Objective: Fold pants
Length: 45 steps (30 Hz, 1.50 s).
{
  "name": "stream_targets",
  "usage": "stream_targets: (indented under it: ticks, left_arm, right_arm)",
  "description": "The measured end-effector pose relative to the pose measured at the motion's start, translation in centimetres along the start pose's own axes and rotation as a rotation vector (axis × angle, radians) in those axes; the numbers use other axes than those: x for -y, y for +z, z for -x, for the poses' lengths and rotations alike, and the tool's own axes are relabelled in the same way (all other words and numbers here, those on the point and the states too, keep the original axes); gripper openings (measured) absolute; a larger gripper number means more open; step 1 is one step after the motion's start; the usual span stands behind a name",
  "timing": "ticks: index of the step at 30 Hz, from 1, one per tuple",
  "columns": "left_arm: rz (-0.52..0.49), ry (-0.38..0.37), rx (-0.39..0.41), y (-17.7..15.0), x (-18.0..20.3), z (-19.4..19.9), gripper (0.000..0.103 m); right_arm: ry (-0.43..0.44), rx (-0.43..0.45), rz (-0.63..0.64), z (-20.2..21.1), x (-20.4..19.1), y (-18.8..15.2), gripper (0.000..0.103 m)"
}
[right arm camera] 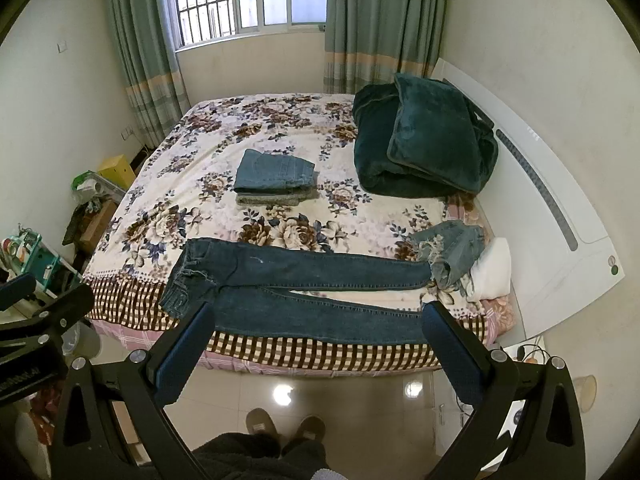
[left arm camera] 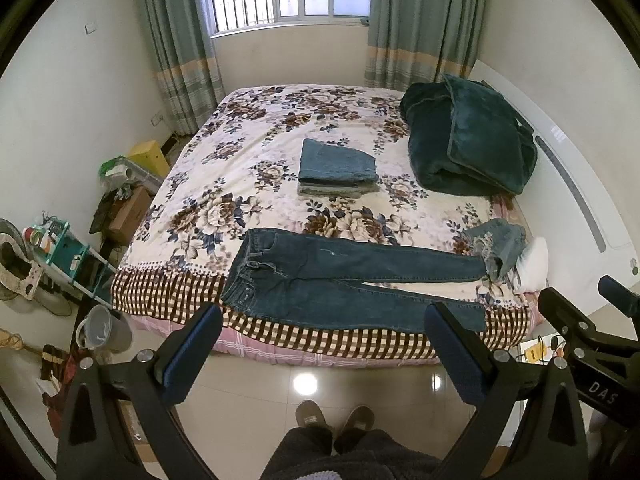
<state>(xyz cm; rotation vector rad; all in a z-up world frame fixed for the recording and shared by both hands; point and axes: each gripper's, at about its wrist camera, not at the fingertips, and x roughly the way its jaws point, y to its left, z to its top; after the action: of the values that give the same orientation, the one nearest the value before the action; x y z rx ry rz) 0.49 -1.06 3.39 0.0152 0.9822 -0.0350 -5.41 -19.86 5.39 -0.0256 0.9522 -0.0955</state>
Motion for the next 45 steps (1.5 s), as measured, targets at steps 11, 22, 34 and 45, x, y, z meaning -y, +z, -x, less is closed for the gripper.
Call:
stream_targets:
  ticks: [11, 22, 34, 45]
  left_arm:
    - [-0.005, -0.003, 0.013, -0.6, 0.1, 0.4, 0.103]
    - [-0.005, -0.004, 0.017, -0.7, 0.0, 0.6, 0.103]
    - [-0.001, -0.002, 0.012, -1.0, 0.0, 0.4, 0.103]
    - [0.029, 0.059, 0.039, -0.9, 0.4, -1.9, 0.103]
  right_arm:
    - [0.001, 0.004, -0.002, 0.7, 0.0, -0.1, 0.103]
    - [0.001, 0.009, -0.002, 1.2, -0.2, 0.0, 0.103]
    - [0.003, 0.008, 0.001, 1.4, -0.3, -0.2, 0.103]
    - [-0.009, -0.006, -0.029, 0.1, 0.1, 0.1, 0.103]
